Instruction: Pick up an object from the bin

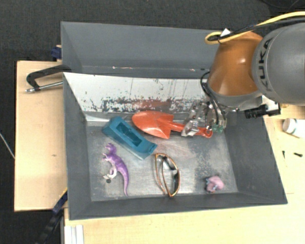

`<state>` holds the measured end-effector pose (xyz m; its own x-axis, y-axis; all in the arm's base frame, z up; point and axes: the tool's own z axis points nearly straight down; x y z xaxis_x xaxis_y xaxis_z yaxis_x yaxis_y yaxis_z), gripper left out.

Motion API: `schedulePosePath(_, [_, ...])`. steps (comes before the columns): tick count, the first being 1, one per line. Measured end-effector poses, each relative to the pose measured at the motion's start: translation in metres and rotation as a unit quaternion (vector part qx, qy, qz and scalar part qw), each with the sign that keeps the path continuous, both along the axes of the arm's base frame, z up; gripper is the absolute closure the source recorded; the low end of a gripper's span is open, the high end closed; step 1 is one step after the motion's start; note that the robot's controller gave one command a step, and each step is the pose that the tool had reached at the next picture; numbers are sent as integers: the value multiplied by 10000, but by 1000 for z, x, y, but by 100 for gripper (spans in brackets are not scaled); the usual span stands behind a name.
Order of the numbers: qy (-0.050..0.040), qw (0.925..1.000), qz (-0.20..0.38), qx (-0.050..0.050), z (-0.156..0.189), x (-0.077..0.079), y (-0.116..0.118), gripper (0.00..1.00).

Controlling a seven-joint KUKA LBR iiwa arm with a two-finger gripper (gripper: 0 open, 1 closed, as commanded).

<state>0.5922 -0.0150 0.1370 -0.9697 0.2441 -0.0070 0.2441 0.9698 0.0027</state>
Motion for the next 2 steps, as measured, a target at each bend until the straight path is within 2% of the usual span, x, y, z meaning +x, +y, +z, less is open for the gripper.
schedulePosePath(2, [48, 10000, 0, 2, 19, -2, 0, 100])
